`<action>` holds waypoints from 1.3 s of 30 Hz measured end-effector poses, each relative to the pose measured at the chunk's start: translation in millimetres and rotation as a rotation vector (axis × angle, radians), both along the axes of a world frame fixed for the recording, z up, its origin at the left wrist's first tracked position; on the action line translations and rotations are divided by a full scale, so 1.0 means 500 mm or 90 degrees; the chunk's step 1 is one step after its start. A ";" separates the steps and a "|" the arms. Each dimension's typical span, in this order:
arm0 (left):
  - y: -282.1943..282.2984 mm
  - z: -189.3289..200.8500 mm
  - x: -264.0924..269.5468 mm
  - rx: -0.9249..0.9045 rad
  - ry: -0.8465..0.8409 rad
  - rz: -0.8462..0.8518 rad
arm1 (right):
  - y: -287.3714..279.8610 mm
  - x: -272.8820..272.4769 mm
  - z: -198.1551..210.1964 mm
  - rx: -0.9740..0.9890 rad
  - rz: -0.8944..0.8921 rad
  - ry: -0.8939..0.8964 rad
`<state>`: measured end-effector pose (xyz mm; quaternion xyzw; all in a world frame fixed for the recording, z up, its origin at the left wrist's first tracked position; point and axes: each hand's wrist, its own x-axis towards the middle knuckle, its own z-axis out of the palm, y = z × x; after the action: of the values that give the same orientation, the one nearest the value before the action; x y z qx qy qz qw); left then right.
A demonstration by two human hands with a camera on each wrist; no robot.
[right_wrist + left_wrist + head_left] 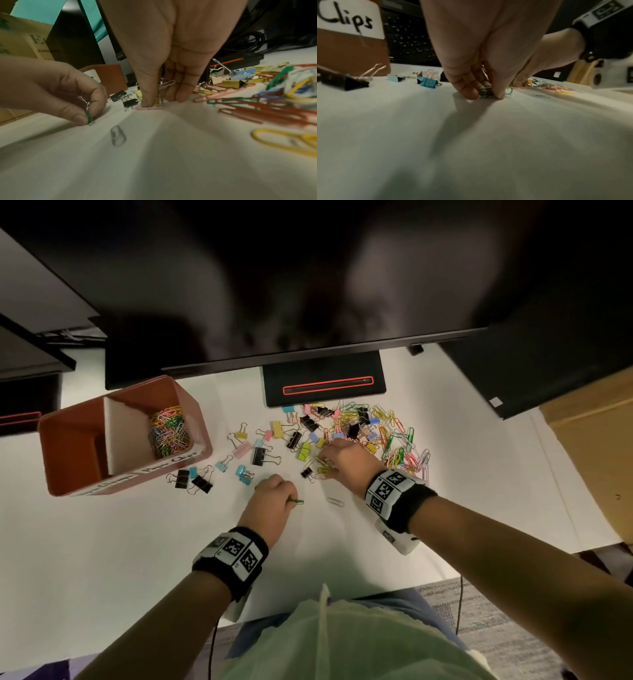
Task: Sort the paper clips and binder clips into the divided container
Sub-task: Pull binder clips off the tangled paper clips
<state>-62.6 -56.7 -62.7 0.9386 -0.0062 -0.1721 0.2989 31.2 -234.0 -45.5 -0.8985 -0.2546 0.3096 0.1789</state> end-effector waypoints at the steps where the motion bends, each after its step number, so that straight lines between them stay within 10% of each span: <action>1: 0.000 0.000 -0.001 0.012 0.002 -0.020 | -0.001 -0.001 -0.001 0.002 0.001 -0.006; 39: -0.030 0.023 0.111 -0.051 0.089 0.145 | -0.028 0.024 0.012 -0.044 0.084 0.025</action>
<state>-6.9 -71.9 -51.0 0.9063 0.1142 -0.2020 0.3532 43.3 -248.0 -39.3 -0.8792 -0.2990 0.3469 0.1315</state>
